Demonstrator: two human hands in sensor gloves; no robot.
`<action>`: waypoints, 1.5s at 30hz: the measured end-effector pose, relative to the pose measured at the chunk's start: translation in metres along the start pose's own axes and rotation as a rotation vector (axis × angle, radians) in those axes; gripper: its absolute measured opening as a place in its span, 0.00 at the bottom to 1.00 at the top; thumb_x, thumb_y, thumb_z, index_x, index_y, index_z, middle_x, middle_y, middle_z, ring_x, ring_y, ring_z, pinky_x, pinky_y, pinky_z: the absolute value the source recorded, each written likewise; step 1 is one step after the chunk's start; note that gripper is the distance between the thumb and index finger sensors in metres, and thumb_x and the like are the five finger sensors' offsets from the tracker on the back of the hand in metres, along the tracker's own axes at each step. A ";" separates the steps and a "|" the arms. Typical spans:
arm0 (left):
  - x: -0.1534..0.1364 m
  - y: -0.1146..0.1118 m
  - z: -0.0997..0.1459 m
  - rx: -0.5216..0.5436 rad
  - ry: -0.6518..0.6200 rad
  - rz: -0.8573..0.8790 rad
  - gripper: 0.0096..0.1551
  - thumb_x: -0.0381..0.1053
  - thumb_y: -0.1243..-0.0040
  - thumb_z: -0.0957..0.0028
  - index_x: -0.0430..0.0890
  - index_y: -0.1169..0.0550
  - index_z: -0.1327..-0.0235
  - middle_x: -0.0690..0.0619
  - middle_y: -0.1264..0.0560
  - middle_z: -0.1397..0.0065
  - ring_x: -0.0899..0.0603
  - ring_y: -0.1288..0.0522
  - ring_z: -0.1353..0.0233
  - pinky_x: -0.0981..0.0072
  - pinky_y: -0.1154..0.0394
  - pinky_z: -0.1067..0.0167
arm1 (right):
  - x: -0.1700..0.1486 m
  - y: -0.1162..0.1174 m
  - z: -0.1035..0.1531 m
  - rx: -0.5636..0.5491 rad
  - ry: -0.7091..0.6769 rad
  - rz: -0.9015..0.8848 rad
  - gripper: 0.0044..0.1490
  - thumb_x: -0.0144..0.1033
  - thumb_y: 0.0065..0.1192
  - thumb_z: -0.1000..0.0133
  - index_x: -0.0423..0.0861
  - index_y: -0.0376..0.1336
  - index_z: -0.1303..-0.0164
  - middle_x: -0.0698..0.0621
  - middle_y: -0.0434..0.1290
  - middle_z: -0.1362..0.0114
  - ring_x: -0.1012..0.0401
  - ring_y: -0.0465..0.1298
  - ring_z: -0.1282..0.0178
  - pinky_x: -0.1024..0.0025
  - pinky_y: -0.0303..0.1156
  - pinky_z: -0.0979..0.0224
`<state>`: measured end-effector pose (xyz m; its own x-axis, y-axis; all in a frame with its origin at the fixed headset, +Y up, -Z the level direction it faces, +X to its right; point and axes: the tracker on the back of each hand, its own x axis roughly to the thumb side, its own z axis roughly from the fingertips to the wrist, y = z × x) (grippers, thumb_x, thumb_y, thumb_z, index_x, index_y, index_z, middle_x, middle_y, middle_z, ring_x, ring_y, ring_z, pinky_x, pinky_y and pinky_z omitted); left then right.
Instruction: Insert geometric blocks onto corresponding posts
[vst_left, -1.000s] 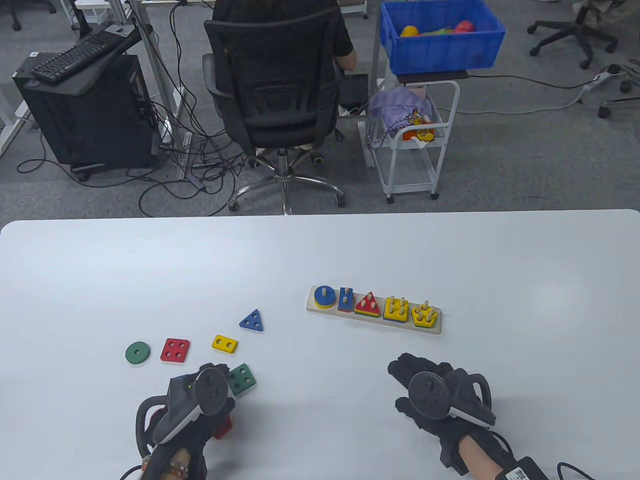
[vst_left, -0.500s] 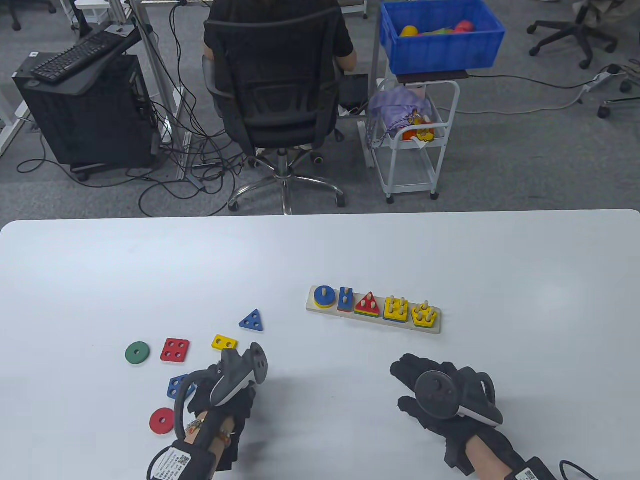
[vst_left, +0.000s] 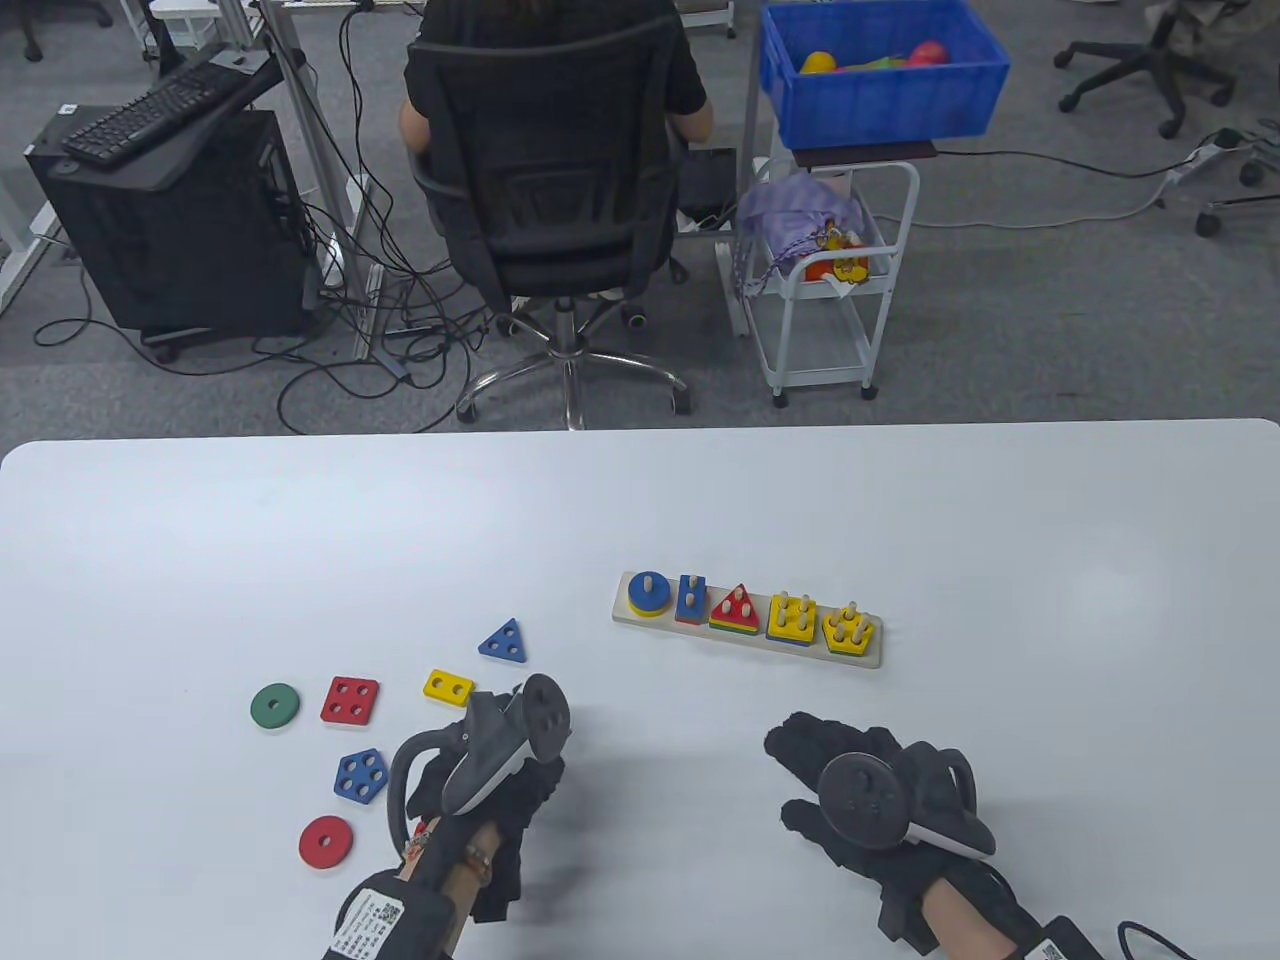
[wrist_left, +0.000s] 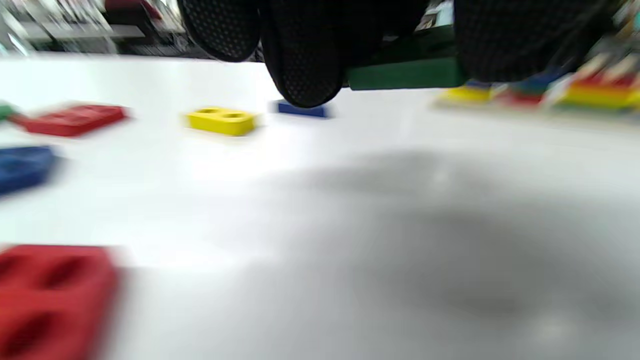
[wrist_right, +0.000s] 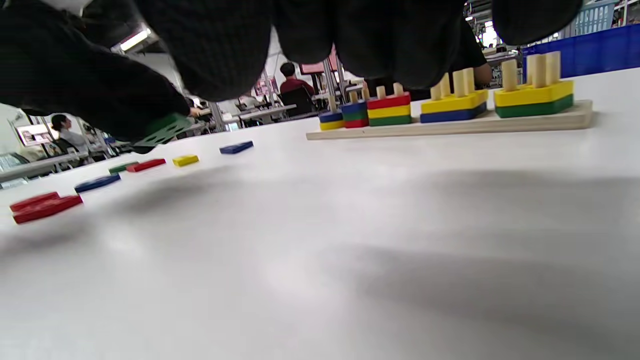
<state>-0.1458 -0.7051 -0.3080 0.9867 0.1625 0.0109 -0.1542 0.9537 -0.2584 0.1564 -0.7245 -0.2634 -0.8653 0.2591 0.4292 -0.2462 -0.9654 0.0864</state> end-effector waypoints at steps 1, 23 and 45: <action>0.008 0.003 0.003 -0.017 -0.048 0.098 0.46 0.65 0.33 0.51 0.52 0.38 0.22 0.52 0.30 0.21 0.47 0.23 0.25 0.46 0.31 0.25 | 0.002 0.000 0.000 -0.020 -0.011 -0.015 0.44 0.47 0.65 0.47 0.46 0.54 0.22 0.40 0.61 0.19 0.41 0.67 0.23 0.29 0.61 0.28; 0.070 -0.038 0.017 -0.475 -0.450 1.024 0.42 0.65 0.44 0.43 0.53 0.41 0.19 0.50 0.37 0.15 0.42 0.32 0.18 0.39 0.40 0.22 | 0.027 -0.014 0.016 -0.468 -0.199 -0.152 0.49 0.47 0.73 0.52 0.42 0.54 0.25 0.41 0.68 0.27 0.47 0.76 0.33 0.34 0.68 0.33; -0.113 0.002 0.051 0.217 0.072 0.161 0.40 0.68 0.49 0.44 0.58 0.41 0.19 0.54 0.44 0.10 0.42 0.42 0.11 0.35 0.49 0.19 | -0.026 -0.037 -0.056 -0.078 0.142 0.225 0.45 0.38 0.68 0.48 0.44 0.52 0.21 0.39 0.60 0.21 0.40 0.67 0.26 0.27 0.57 0.26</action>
<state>-0.2604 -0.7089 -0.2609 0.9484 0.3058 -0.0840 -0.3097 0.9501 -0.0377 0.1637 -0.6934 -0.3285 -0.9532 0.0451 0.2990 -0.0686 -0.9953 -0.0685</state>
